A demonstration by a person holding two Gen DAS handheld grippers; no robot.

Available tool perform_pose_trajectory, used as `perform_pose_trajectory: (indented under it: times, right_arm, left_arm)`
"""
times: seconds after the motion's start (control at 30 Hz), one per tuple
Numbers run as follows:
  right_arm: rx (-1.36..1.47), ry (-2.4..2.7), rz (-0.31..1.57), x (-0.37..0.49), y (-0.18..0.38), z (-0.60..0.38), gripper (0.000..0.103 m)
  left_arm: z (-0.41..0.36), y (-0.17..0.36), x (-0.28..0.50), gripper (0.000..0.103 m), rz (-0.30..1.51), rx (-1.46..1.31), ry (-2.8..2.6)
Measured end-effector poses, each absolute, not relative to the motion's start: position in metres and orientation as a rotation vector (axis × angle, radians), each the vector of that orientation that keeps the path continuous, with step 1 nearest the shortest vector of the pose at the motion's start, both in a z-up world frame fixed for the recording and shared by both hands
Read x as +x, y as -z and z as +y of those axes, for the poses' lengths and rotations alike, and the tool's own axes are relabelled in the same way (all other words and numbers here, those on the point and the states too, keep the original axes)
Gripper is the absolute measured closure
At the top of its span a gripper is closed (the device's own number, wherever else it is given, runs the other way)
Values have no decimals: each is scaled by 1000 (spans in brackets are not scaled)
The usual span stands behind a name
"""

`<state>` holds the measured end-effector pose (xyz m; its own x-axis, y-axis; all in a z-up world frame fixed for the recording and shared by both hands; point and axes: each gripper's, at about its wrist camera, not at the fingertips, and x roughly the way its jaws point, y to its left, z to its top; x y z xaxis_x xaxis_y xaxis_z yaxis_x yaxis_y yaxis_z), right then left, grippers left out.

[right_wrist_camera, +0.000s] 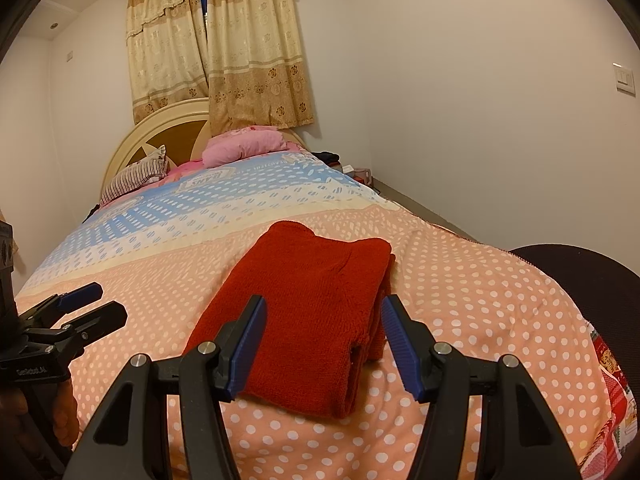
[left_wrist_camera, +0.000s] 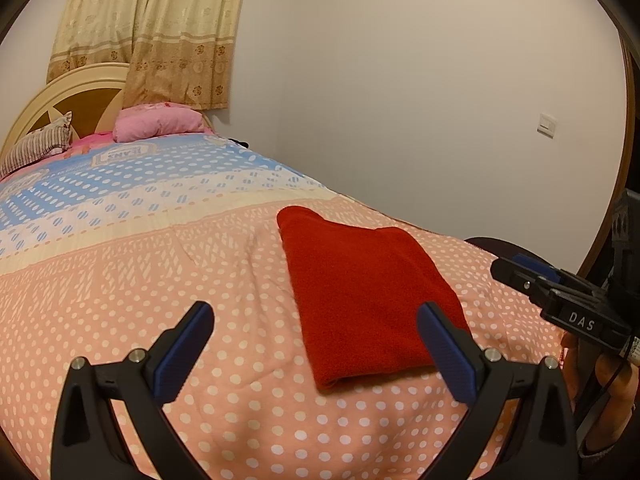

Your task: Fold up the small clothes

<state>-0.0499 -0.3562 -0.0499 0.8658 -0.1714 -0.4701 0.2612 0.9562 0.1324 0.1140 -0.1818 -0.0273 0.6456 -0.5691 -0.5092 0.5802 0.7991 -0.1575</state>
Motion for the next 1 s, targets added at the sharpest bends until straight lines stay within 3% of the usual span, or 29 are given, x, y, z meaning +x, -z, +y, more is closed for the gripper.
perform_pose_trajectory:
  times: [1.0]
  right_arm:
    - [199,215,481,-51,57,-350,42]
  left_arm:
    - [-190,26,110,0,549,75,662]
